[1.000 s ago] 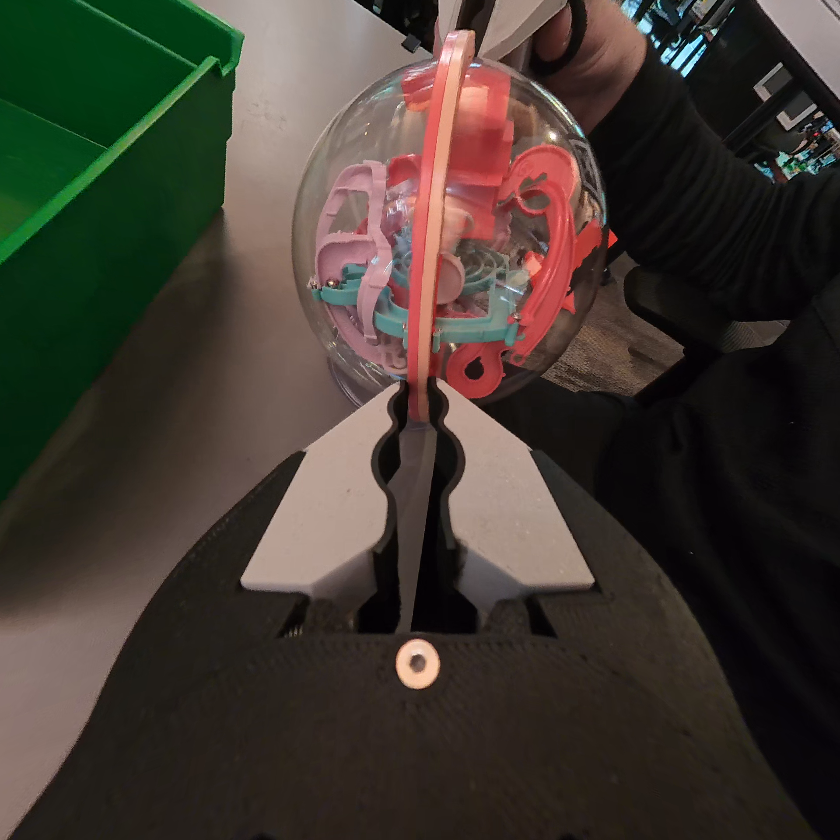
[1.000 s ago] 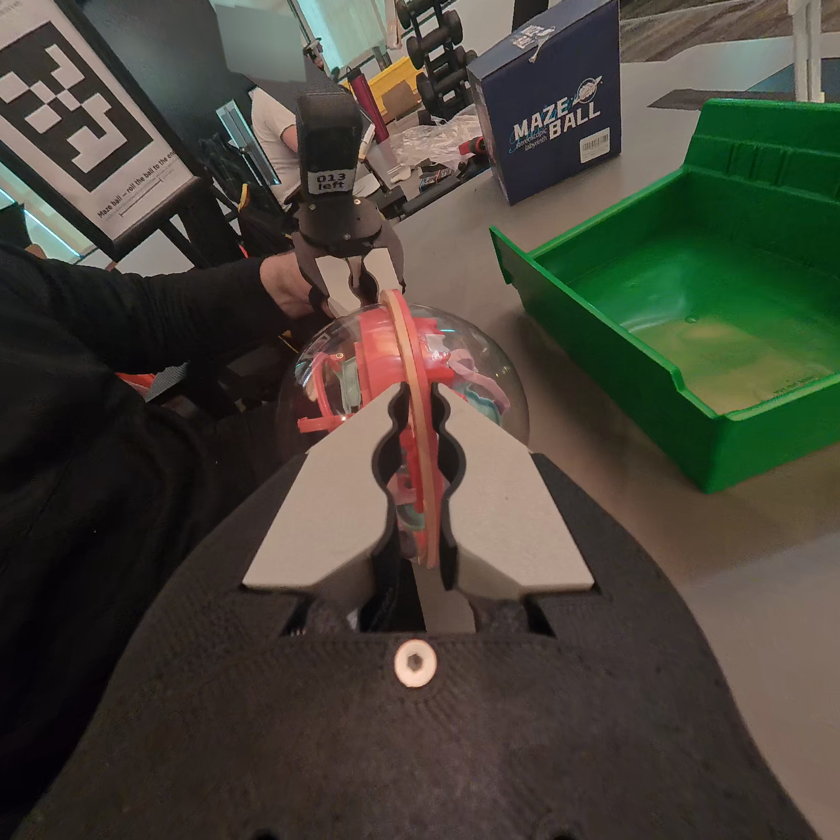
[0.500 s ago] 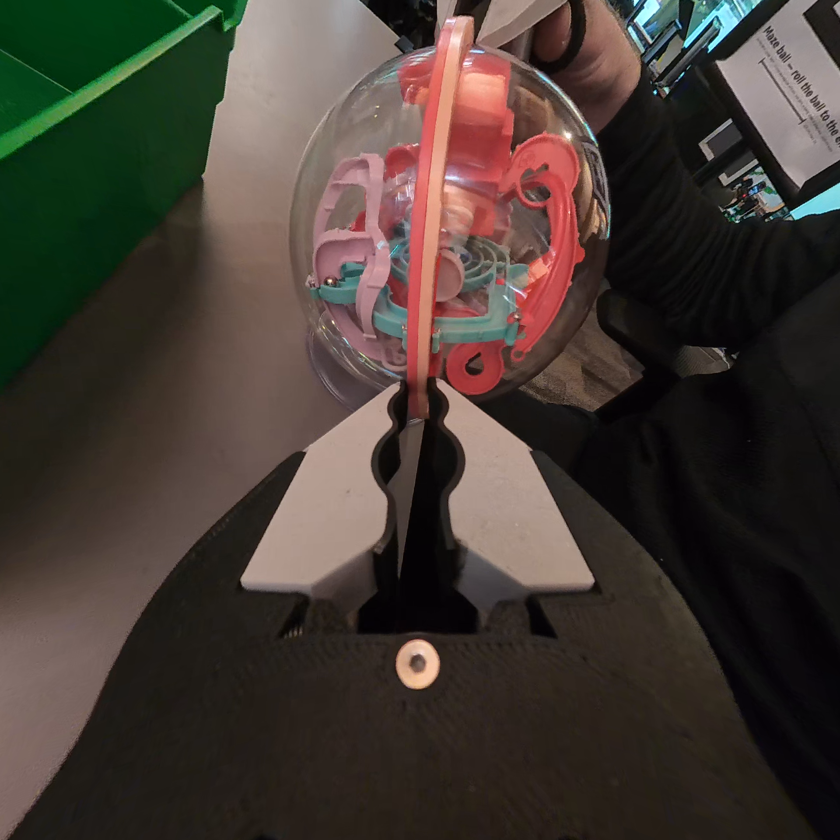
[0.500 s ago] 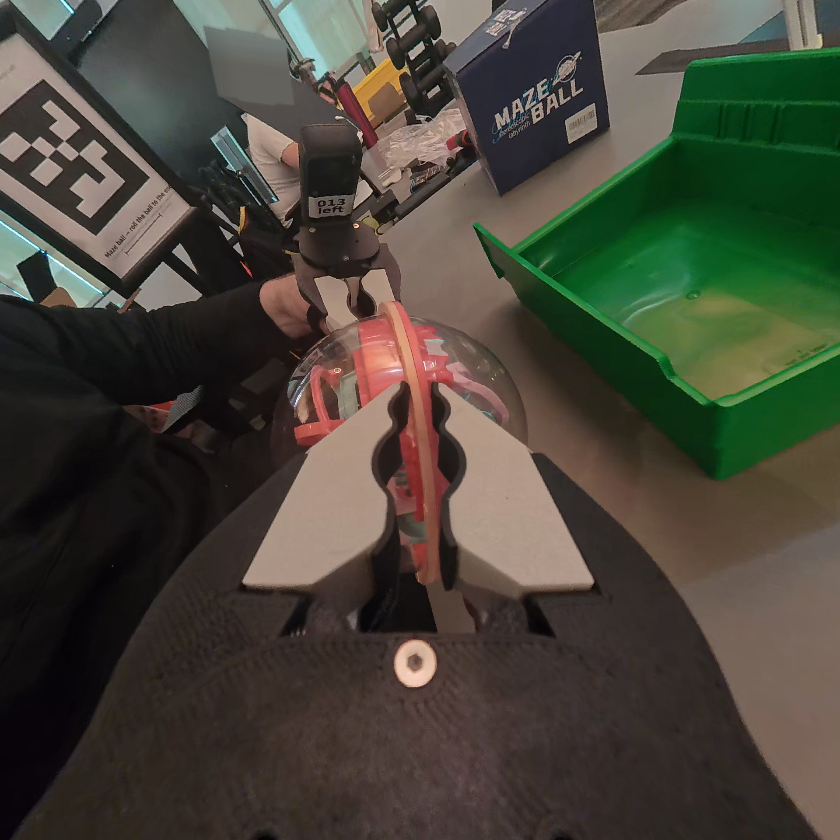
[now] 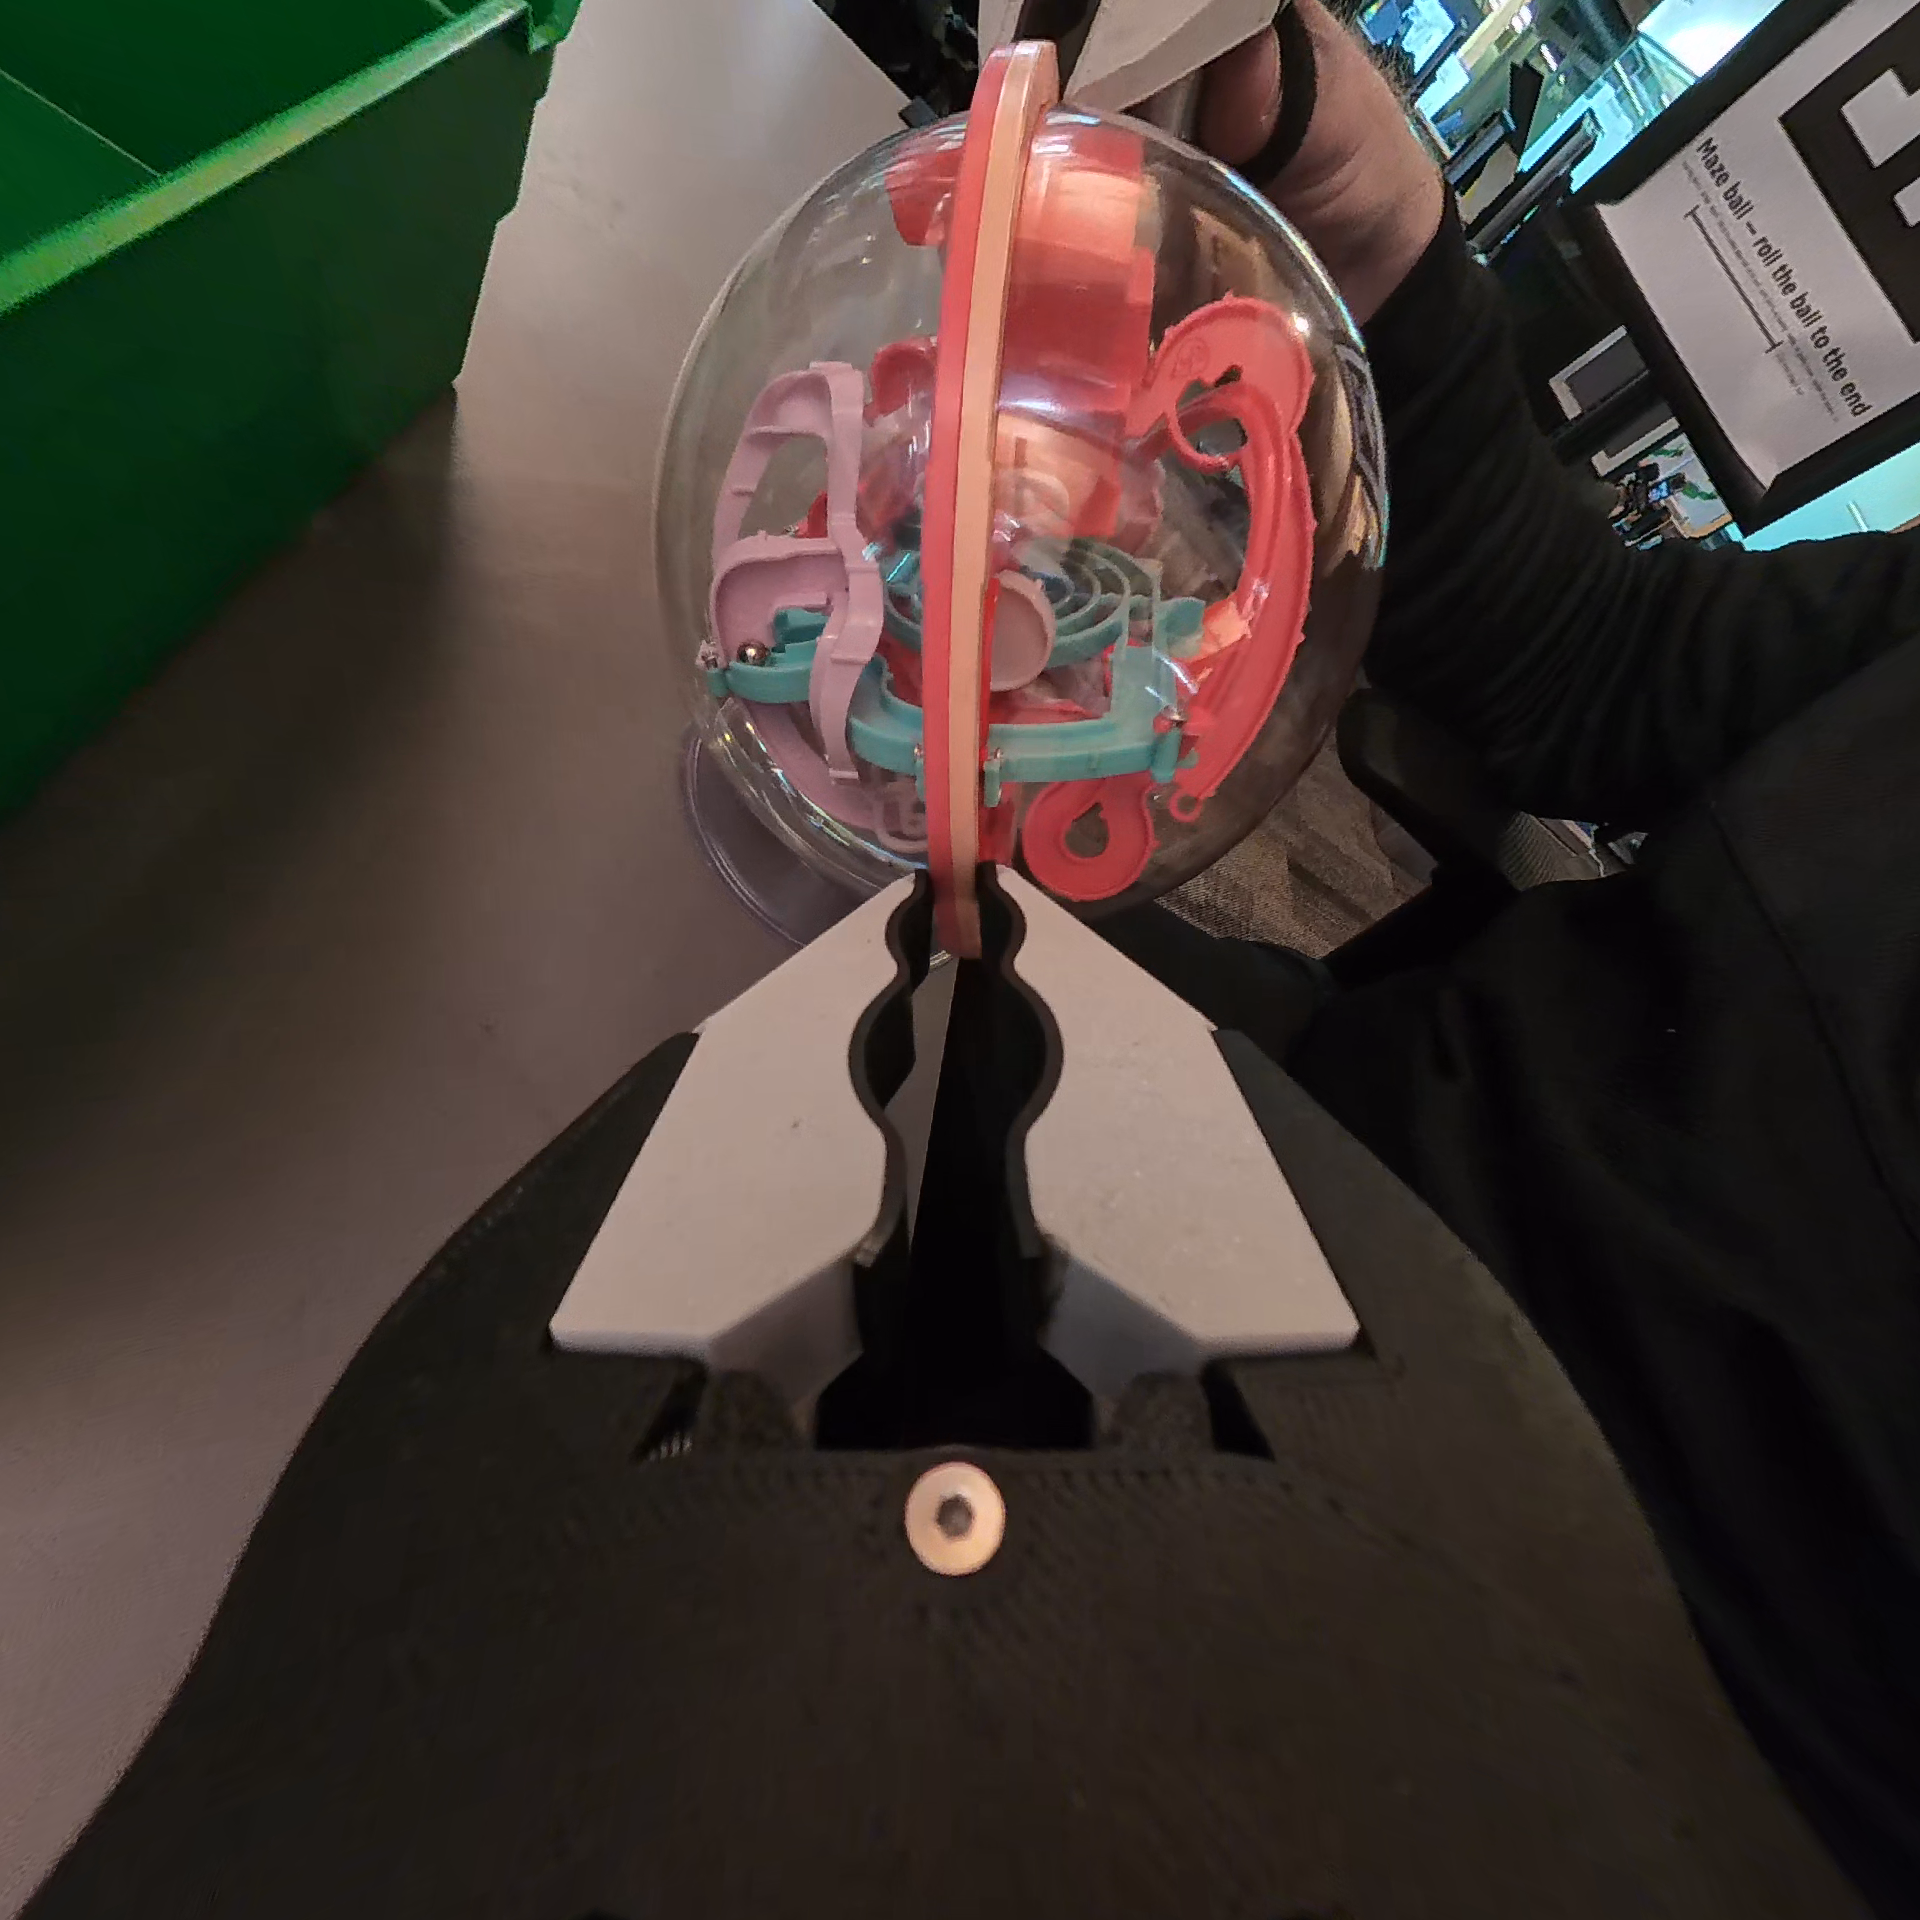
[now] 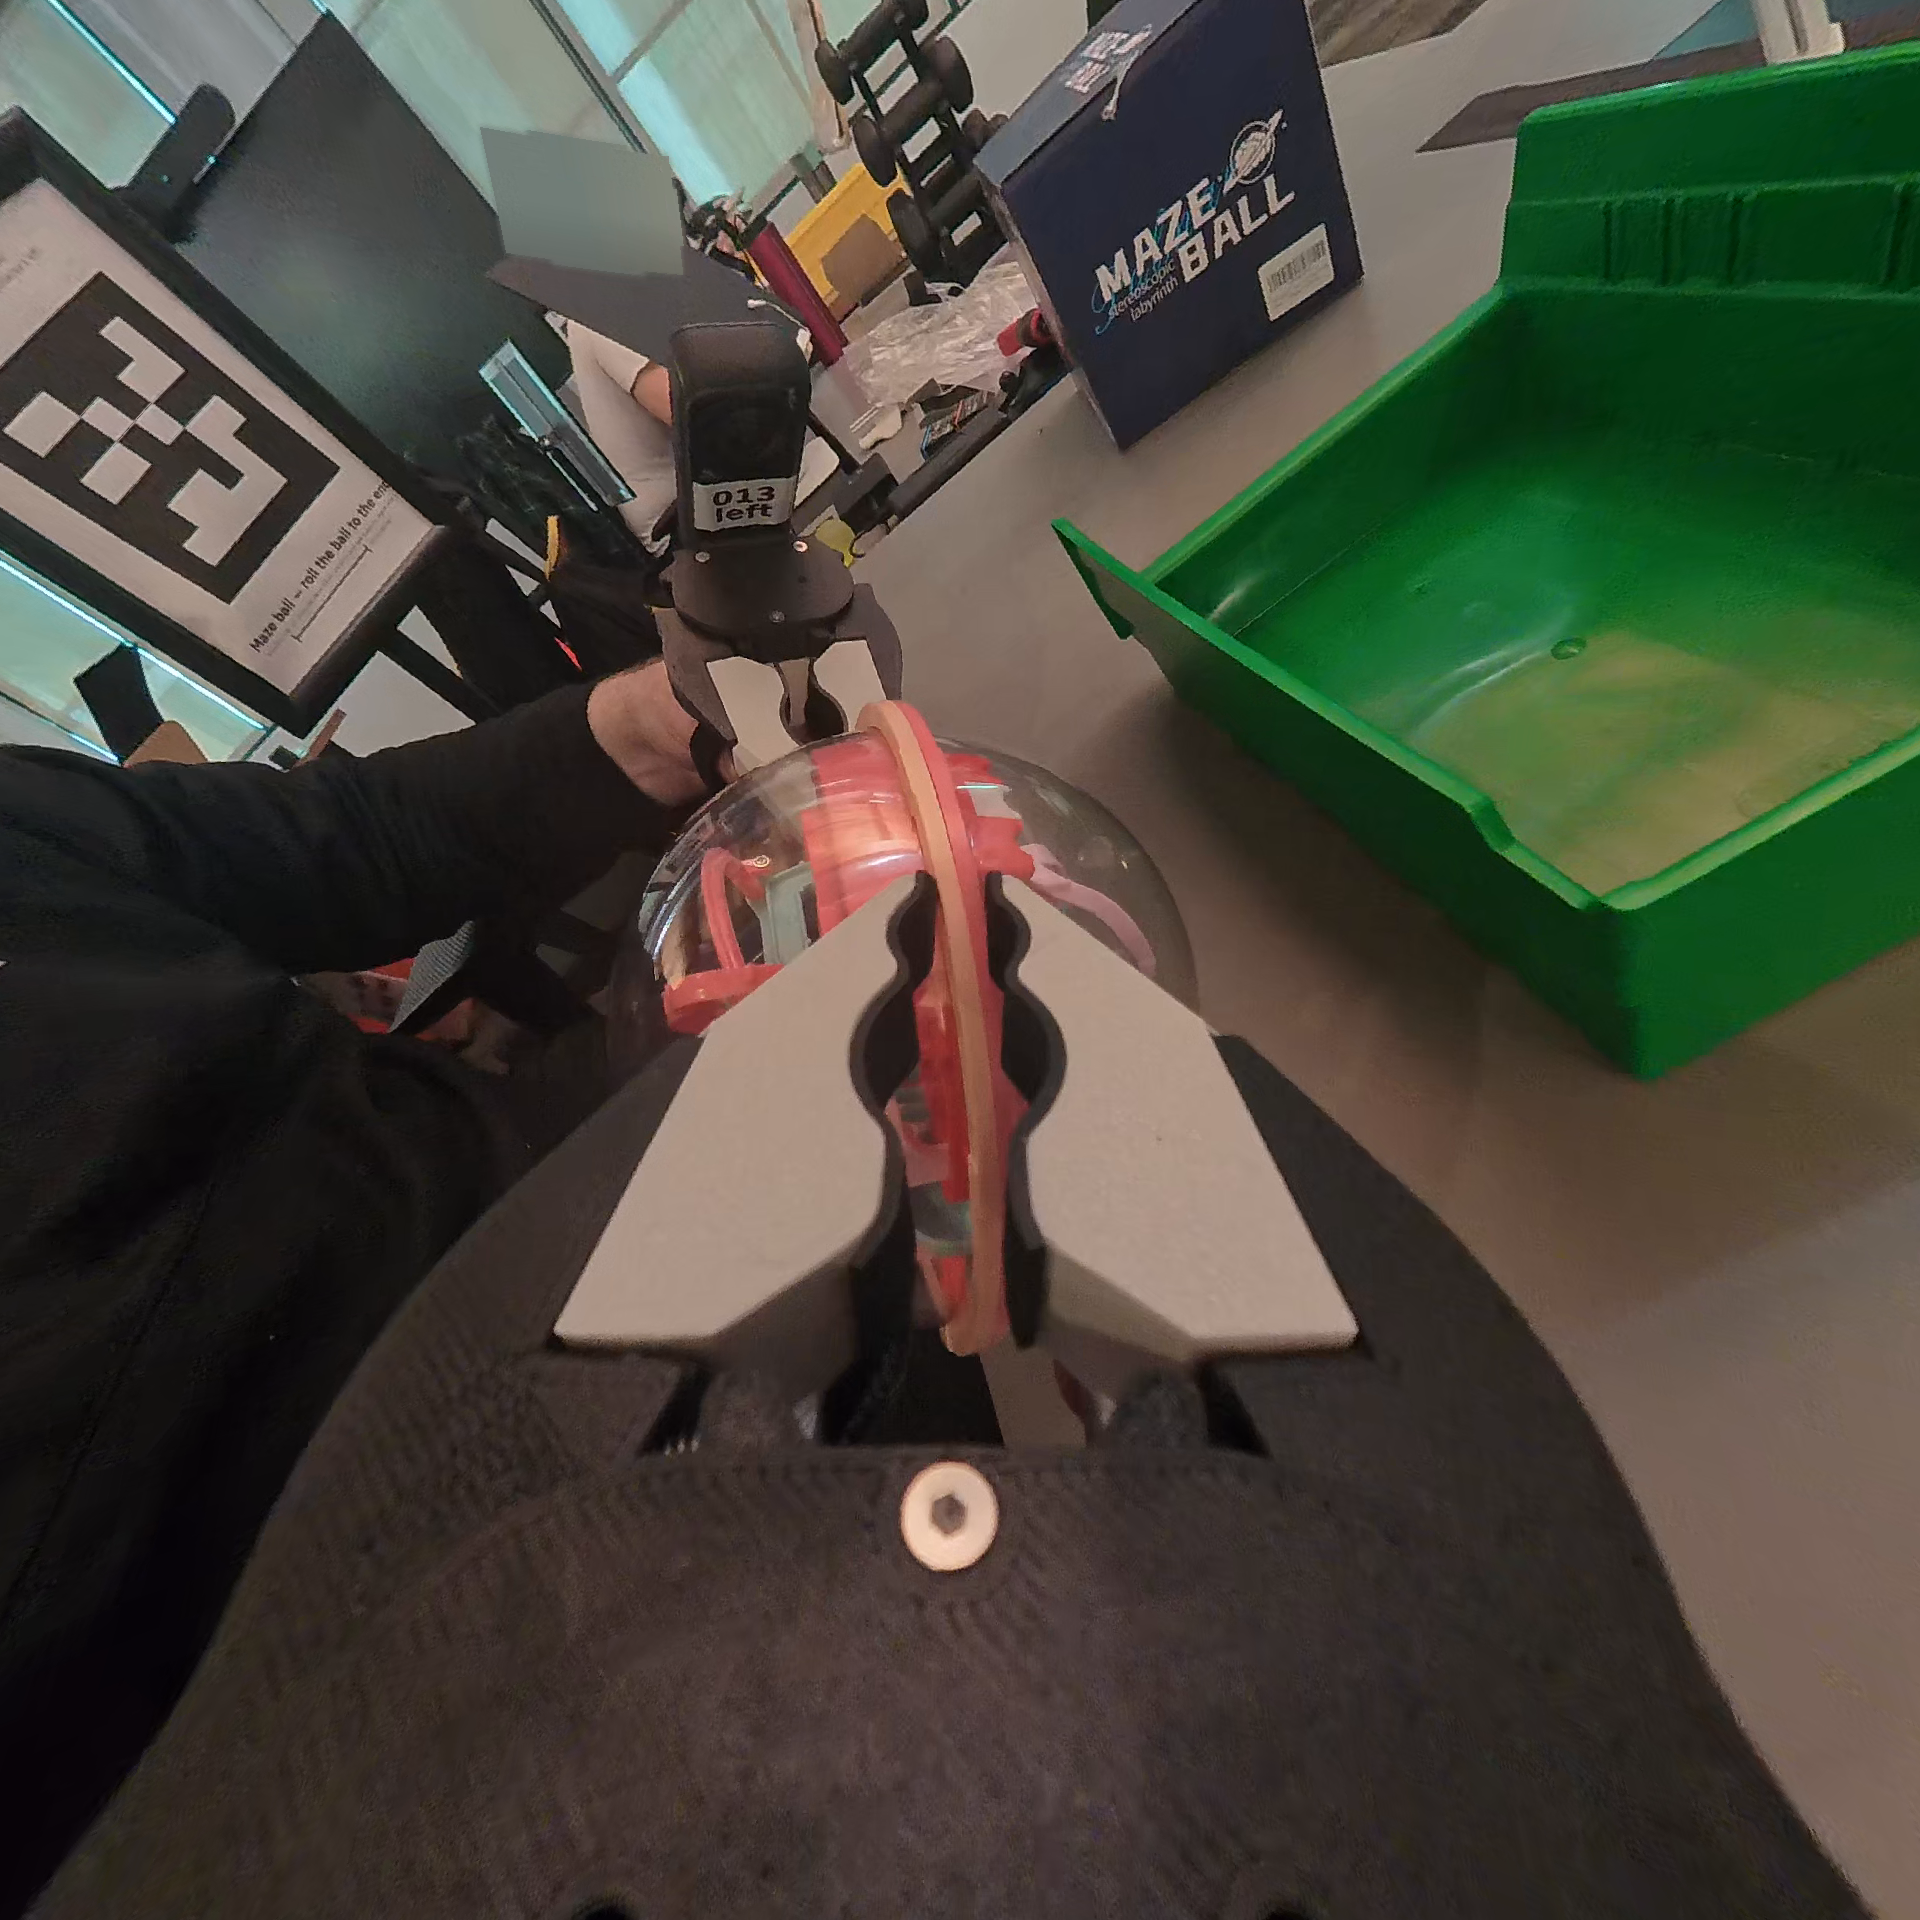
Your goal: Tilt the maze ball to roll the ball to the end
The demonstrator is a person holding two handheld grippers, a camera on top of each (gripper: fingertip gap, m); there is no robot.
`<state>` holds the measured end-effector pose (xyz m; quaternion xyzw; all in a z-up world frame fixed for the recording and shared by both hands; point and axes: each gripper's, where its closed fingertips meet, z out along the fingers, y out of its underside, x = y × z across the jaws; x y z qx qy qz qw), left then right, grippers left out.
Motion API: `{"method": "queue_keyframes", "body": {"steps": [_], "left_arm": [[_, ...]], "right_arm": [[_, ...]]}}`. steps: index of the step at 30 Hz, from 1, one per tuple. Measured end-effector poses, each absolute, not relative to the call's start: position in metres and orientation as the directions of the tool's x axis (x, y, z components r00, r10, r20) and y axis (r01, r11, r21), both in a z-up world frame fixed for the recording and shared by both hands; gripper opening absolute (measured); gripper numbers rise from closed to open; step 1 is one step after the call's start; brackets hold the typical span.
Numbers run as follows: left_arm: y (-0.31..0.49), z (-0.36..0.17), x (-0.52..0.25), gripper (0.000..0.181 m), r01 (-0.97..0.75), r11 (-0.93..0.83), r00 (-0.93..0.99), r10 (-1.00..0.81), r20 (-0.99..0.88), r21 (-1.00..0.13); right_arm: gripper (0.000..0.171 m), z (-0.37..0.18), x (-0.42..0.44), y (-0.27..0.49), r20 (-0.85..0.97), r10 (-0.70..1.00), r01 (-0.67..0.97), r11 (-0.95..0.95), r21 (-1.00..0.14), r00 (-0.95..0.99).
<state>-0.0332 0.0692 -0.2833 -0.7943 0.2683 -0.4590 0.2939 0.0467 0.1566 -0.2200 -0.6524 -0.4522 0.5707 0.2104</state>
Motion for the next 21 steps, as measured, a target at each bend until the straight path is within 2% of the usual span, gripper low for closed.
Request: {"method": "queue_keyframes", "body": {"steps": [21], "left_arm": [[0.0734, -0.2884, -0.0342, 0.006, -0.162, -0.683, 0.447, -0.694, 0.564, -0.712]], "right_arm": [[0.008, -0.2234, 0.0492, 0.1560, -0.560, 0.827, 0.362, -0.508, -0.782, -0.047]]}}
